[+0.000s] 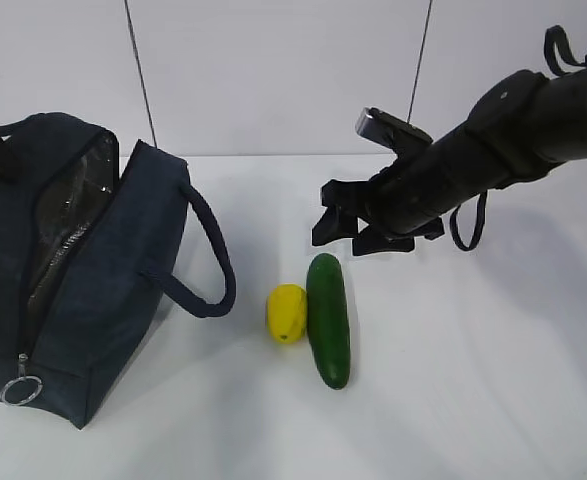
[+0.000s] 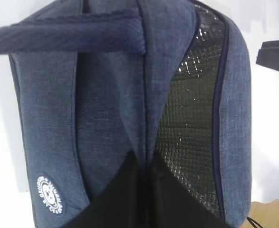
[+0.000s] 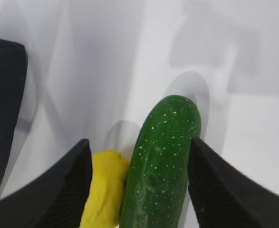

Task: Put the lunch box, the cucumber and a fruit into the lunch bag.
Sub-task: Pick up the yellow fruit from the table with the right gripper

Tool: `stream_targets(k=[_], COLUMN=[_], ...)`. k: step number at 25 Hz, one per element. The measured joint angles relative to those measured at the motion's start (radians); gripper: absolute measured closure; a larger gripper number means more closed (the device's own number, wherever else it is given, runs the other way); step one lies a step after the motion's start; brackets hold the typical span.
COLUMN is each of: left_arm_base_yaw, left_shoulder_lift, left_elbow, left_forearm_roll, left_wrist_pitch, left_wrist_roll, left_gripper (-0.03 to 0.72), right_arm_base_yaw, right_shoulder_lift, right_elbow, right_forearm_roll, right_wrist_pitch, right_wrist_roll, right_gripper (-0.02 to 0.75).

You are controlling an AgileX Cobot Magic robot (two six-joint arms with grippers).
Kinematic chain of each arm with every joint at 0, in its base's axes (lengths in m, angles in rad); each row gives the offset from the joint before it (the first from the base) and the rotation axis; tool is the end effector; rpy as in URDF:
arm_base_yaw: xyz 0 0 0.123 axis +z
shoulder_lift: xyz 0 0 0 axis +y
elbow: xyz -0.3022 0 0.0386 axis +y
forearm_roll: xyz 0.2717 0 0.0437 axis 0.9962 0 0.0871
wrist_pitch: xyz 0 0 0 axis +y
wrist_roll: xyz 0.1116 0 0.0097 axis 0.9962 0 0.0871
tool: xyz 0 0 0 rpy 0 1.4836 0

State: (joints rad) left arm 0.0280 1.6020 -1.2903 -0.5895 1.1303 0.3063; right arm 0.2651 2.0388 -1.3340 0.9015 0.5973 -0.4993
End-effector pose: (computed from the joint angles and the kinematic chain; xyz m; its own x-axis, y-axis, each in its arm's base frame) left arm 0.3492 -0.0466 0.2894 -0.9537 -0.0021 -0.3009 0.1474 0.8685 -0.4733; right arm 0.4299 0.1680 0.1470 -0.9214 0.0319 -0.3874 -0.1884 0.8350 0.5170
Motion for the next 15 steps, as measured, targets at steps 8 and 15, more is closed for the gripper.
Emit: stream_targets(k=[8,15], left_arm_base_yaw=[0.000,0.000], left_shoulder_lift=[0.000,0.000], left_elbow=[0.000,0.000], left_forearm_roll=[0.000,0.000], left_wrist_pitch=[0.000,-0.001], left_wrist_roll=[0.000,0.000], left_gripper=[0.688,0.688], right_arm_base_yaw=[0.000,0.000], right_shoulder_lift=[0.063,0.078], right_elbow=[0.000,0.000], right_forearm_roll=[0.064,0.082], right_wrist_pitch=[0.034,0.020], right_wrist_roll=[-0.004,-0.013], right_gripper=[0.274,0.273])
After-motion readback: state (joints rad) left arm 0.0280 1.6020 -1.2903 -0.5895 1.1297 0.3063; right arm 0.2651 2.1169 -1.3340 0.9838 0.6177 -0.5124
